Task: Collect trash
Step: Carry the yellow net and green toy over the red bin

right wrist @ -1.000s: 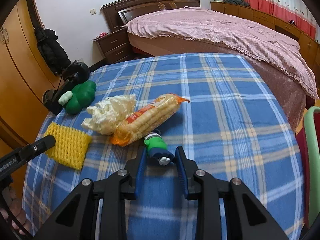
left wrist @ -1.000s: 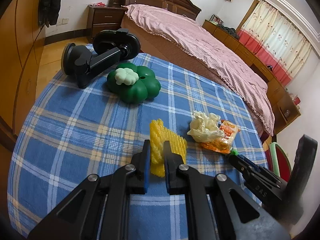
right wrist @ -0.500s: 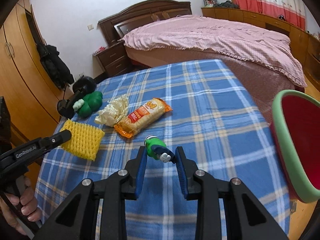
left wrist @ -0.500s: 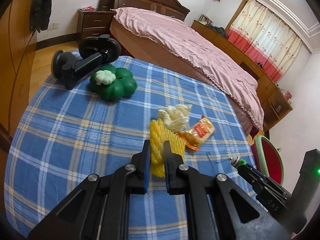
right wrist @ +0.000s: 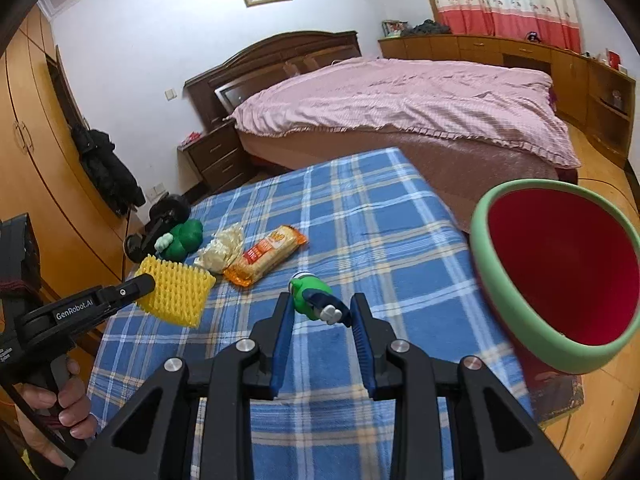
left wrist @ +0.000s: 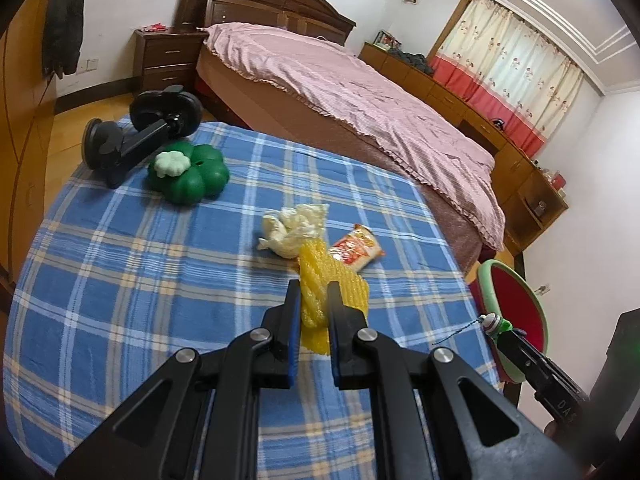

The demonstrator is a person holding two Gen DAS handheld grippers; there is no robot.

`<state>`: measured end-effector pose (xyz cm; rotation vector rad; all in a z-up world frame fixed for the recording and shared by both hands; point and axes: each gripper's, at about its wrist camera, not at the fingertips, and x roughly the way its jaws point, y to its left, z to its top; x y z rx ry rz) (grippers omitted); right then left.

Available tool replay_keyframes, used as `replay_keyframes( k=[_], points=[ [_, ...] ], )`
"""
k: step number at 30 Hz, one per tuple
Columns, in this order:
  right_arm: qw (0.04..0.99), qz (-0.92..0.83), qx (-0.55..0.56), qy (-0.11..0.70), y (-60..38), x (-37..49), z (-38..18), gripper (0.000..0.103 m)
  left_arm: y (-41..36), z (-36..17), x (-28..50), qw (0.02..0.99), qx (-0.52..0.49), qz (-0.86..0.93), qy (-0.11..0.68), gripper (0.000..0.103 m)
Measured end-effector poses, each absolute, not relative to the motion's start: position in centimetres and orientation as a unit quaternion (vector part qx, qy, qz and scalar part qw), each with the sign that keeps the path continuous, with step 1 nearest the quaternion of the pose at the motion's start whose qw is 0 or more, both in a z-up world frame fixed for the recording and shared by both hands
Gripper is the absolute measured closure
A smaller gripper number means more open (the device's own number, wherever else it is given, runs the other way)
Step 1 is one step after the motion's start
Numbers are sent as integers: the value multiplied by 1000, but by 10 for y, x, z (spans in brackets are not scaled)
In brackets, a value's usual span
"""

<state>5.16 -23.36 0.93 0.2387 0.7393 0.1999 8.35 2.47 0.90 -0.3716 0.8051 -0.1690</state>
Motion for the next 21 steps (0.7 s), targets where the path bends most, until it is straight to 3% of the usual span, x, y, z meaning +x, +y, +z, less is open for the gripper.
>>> replay_keyframes(
  k=[21],
  points=[
    [939, 56, 157, 301, -298, 21, 39, 71, -47, 42, 85, 896, -157, -154, 387, 92]
  ],
)
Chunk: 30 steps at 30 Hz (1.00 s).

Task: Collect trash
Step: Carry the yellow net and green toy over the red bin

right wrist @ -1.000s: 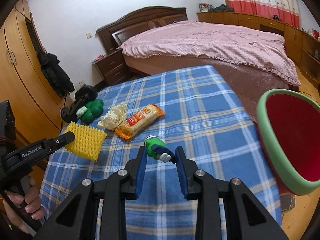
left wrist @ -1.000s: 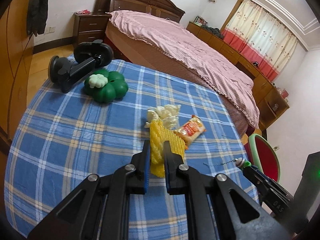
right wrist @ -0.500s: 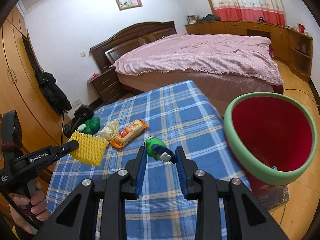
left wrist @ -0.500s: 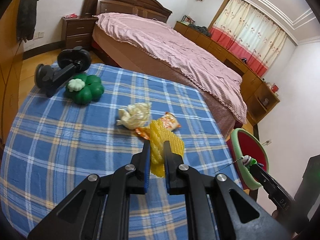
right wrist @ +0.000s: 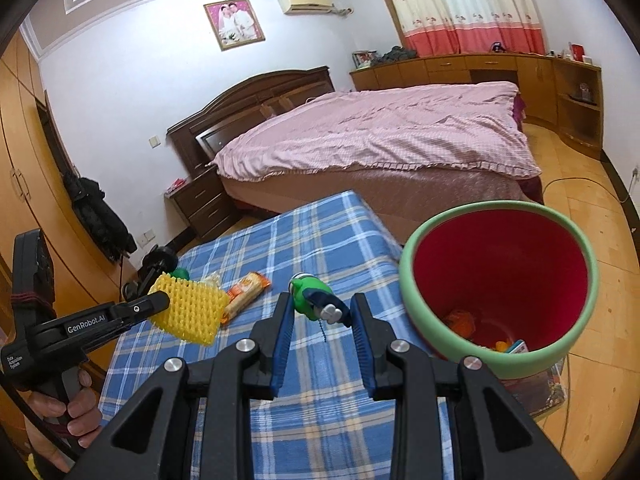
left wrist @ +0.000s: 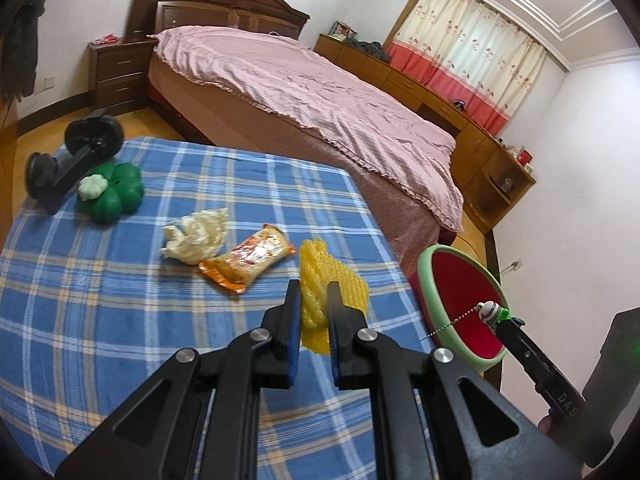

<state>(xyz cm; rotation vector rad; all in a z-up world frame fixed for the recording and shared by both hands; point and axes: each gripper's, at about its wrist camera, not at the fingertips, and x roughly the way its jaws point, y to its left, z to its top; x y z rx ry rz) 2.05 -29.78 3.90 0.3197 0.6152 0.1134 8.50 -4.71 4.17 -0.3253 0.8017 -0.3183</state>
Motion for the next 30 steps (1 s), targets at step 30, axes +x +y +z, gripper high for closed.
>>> replay_keyframes(
  k=[30],
  points=[
    [937, -60, 202, 279, -414, 11, 35, 71, -194, 52, 124, 872, -102, -267, 397, 92]
  ],
)
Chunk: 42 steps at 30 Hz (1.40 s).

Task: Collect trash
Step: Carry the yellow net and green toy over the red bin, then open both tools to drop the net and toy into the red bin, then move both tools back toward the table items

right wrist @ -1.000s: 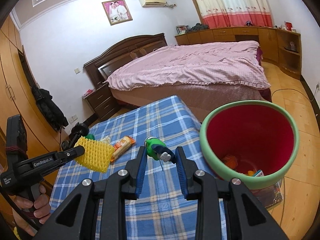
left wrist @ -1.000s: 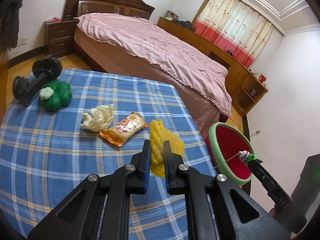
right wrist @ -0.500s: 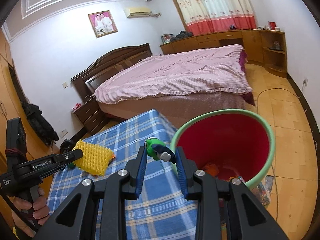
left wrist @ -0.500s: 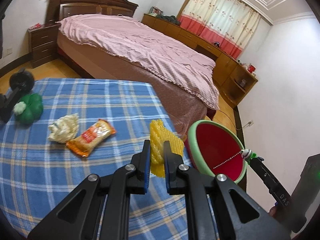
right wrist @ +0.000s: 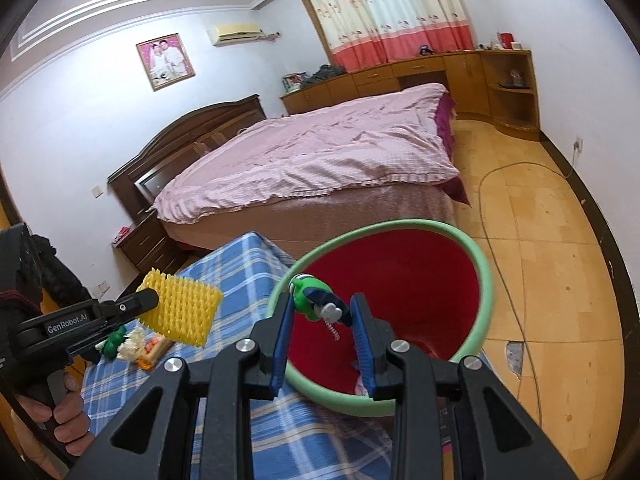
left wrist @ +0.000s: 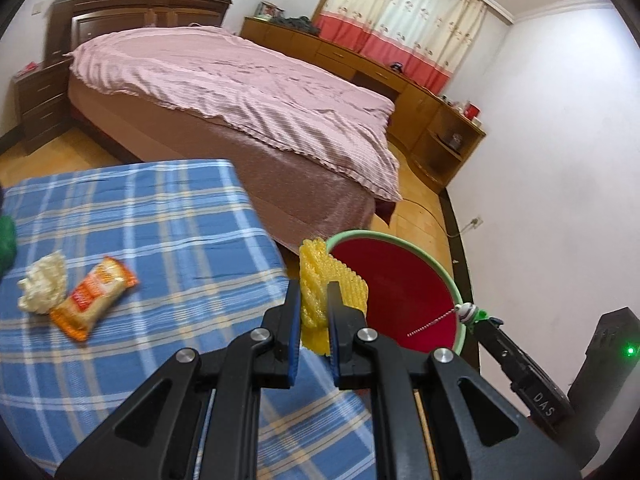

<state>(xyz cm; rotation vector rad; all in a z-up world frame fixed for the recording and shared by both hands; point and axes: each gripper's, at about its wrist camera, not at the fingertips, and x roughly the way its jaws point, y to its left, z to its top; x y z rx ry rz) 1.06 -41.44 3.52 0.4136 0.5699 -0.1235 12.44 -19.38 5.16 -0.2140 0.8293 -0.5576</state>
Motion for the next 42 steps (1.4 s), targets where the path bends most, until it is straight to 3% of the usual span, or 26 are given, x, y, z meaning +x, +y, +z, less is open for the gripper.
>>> replay_keyframes(
  k=[24, 29, 42],
  points=[
    [908, -109, 235, 330, -465, 20, -23, 71, -267, -10, 144, 842, -55, -297, 448, 92],
    [905, -111, 234, 336, -464, 23, -26, 70, -271, -14, 144, 839, -48, -292, 457, 70],
    [909, -110, 234, 328, -459, 19, -19, 68, -259, -5, 138, 844, -50, -289, 450, 69]
  ],
)
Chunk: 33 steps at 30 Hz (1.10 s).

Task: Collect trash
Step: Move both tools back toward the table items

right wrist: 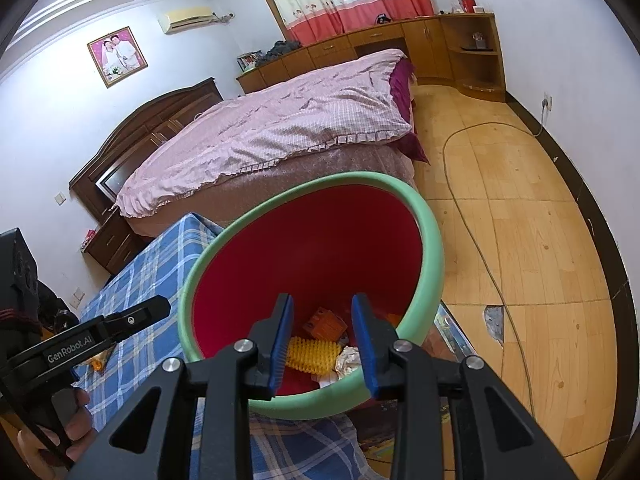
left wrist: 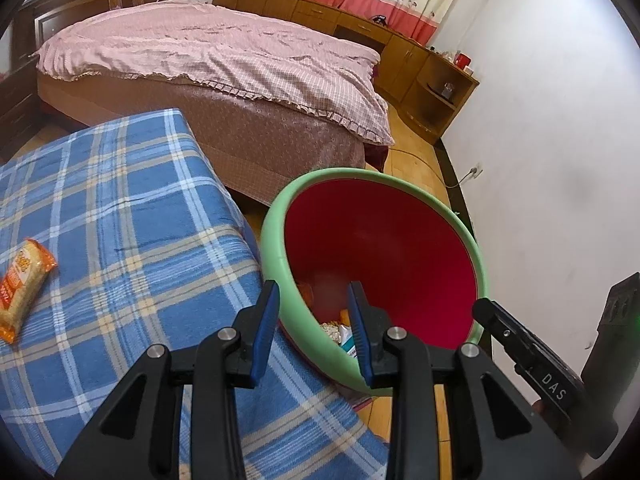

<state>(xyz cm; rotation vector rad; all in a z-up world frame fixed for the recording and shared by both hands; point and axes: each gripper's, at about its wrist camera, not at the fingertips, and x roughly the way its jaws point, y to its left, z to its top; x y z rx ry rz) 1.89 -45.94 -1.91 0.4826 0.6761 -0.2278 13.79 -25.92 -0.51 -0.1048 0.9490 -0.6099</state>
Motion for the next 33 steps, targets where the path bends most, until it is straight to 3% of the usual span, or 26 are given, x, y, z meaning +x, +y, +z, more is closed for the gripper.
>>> replay_keyframes(
  k=[15, 33],
  points=[
    [921, -81, 227, 307, -421, 15, 12, 47, -194, 19, 129, 872, -69, -232, 426, 69],
    [928, -11, 205, 311, -339, 45, 41, 35, -64, 48, 134, 910, -80, -113, 392, 69]
  ],
)
